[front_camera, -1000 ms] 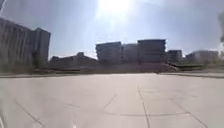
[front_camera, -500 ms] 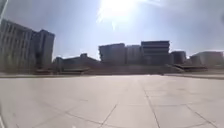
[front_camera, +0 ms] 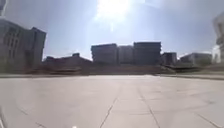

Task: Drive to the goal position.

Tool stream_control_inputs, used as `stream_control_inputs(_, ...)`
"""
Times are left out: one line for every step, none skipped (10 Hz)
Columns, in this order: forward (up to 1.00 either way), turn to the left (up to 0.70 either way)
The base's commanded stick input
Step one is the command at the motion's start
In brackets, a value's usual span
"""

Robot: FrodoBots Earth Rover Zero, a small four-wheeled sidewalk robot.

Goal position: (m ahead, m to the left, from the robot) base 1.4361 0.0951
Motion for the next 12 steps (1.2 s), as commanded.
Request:
stream_control_inputs(1.00,-0.20)
stream_control_inputs(1.00,-0.33)
stream_control_inputs(1.00,-0.30)
stream_control_inputs(1.00,-0.26)
stream_control_inputs(1.00,-0.22)
stream_control_inputs(1.00,-0.18)
stream_control_inputs(1.00,-0.14)
stream_control_inputs(1.00,-0.09)
stream_control_inputs(1.00,-0.05)
stream_control_inputs(1.00,-0.01)
stream_control_inputs(1.00,0.03)
stream_control_inputs(1.00,0.06)
